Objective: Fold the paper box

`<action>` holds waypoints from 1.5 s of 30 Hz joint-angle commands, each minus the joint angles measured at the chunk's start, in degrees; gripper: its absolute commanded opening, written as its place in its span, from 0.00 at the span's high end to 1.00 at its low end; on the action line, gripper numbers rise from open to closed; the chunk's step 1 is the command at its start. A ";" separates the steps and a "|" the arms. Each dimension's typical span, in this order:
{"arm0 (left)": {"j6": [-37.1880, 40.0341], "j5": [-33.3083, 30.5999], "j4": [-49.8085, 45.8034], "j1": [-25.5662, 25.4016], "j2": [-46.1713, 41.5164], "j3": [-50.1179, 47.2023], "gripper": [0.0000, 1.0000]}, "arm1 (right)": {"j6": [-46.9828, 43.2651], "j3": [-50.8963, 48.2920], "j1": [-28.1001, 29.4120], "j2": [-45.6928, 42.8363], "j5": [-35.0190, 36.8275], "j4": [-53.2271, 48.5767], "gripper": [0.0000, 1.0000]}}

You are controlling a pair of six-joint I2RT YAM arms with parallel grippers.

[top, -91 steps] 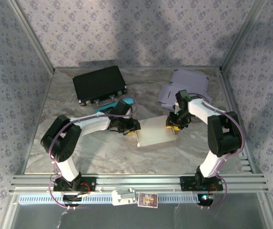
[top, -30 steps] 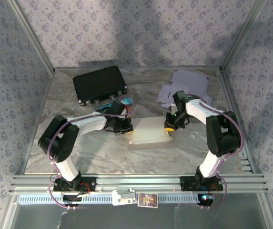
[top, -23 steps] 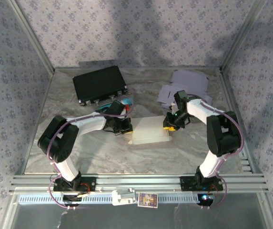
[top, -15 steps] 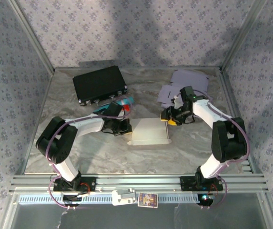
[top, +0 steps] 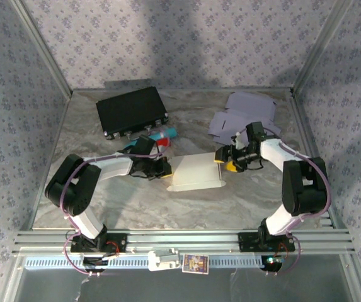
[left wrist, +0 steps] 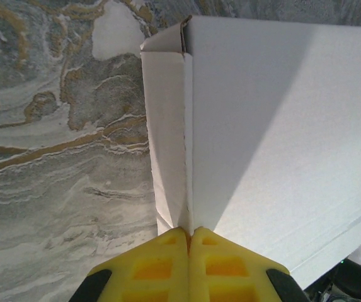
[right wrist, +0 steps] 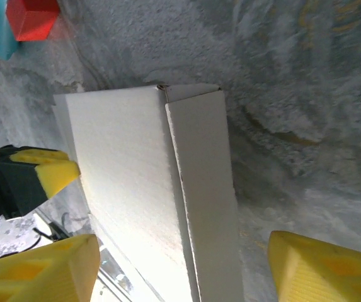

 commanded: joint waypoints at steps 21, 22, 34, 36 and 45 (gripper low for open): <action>-1.24 -0.75 -0.22 2.94 1.93 -2.18 1.00 | 17.54 -2.87 9.09 2.89 -10.68 19.65 0.41; -1.52 -0.75 -0.12 2.97 1.49 -2.15 1.00 | 18.47 -2.78 9.10 2.90 -10.69 19.98 0.42; -3.18 -4.34 -2.65 3.34 -5.48 1.66 0.83 | 31.46 -0.63 8.03 4.87 -12.51 19.96 0.60; -3.85 -5.28 -2.76 3.54 -6.72 2.35 0.80 | 33.25 -0.50 7.67 4.51 -12.86 20.71 0.60; -27.18 -14.23 1.57 6.52 -14.15 -4.64 0.52 | 45.00 1.78 5.48 4.87 -15.08 17.41 0.65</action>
